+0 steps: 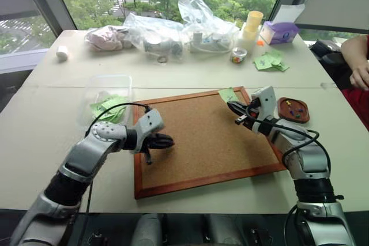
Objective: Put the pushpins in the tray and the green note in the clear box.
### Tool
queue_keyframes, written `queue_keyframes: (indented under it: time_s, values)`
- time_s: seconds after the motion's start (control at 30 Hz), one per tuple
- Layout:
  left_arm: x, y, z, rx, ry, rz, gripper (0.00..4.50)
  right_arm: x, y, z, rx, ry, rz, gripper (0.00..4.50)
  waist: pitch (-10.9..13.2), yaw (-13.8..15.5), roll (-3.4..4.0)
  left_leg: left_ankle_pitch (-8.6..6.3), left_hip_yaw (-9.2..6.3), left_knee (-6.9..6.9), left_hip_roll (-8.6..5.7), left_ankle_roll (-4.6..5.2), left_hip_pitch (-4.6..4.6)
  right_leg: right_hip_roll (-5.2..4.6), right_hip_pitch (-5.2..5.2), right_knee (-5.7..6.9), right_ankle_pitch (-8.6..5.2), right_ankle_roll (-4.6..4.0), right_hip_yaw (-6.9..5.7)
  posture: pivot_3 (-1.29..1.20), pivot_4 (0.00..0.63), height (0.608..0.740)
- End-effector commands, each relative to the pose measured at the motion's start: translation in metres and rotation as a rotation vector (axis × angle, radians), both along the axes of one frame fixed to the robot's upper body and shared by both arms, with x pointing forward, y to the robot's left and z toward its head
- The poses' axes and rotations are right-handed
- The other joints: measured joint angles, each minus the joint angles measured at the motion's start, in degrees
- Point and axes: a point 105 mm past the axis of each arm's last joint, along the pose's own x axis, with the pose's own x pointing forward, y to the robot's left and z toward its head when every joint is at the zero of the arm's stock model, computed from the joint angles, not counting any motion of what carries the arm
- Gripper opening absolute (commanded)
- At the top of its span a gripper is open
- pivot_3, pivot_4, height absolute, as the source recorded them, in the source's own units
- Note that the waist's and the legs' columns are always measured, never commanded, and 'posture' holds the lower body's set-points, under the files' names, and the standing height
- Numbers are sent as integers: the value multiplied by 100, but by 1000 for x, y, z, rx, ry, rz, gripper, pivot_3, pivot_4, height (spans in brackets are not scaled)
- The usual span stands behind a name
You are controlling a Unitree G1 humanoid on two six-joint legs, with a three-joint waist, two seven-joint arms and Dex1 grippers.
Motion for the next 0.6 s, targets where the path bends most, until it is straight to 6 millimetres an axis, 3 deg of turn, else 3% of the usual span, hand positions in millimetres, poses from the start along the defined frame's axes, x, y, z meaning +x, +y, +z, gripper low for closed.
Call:
queue_keyframes:
  time_s: [0.03, 0.13, 0.17, 0.3, 0.6]
  values:
    - [20, 4, 52, -192, -7, 95, 2813, -2, -2, 20, -2, -66, 2, 0, 0, -24, 0, 0, 0, 0, 0, 0, 0, 0, 0, 1, 0, 0, 0, 0, 150, 738]
    - [51, 1, 60, -319, 148, 254, 4317, -2, -2, 22, -9, -72, 12, 0, -2, -35, 4, 0, -1, -1, 0, 0, 7, 2, 2, 5, 0, 1, 0, 0, 150, 738]
    - [60, -1, 57, -337, 207, 299, 4469, -3, -1, 22, -14, -72, 17, 0, -2, -41, 3, 0, -1, -1, -1, 0, 7, 3, 2, 4, 0, 1, 0, 0, 150, 738]
    - [88, -15, 42, -435, 458, 395, 4469, -5, 1, 23, -31, -75, 38, 0, -1, -53, 2, 1, -2, -2, -2, -1, 8, 3, 4, 3, 1, 1, 0, 0, 150, 738]
    - [100, -78, 15, -509, 688, 280, 4469, -16, 13, 29, -74, -91, 106, 0, 0, -35, 1, 2, 3, -6, -20, -5, 6, 2, 1, -2, 1, 1, -1, 0, 150, 738]
